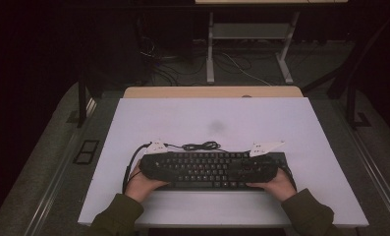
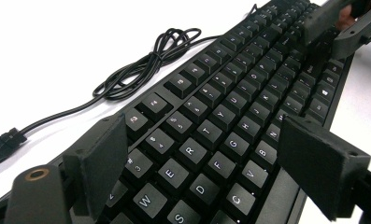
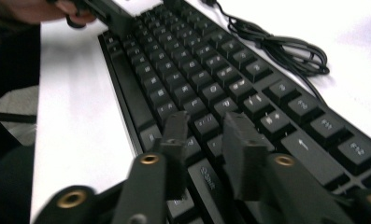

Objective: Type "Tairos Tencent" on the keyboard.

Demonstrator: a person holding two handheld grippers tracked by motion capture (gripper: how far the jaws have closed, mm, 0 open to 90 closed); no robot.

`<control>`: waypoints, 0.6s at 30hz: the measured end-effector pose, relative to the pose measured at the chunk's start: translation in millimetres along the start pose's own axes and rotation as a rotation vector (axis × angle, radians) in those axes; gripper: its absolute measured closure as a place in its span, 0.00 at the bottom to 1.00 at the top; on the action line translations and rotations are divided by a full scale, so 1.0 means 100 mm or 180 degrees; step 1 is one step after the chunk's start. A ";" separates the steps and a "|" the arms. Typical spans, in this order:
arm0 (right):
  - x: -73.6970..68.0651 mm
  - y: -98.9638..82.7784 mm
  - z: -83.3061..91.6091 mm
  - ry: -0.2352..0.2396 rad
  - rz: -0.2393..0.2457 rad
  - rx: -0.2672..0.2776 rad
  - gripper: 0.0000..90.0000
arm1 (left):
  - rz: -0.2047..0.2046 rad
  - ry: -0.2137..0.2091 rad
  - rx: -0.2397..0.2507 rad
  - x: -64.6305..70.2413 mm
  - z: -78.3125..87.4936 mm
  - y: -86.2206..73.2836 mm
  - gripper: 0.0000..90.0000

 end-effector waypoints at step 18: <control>-0.03 0.18 -0.13 0.0011 0.0016 0.0143 0.48 | 0.0019 -0.0009 0.0039 0.01 0.04 0.00 0.18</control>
Point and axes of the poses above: each handheld gripper's, and its own axes: z roughly backward along the jaws, y roughly out of its top, x roughly to its right, the point moved 2 cm from there along -z, roughly forward along the jaws, and after that the axes turned 6 degrees about -z, right-handed, at the moved point
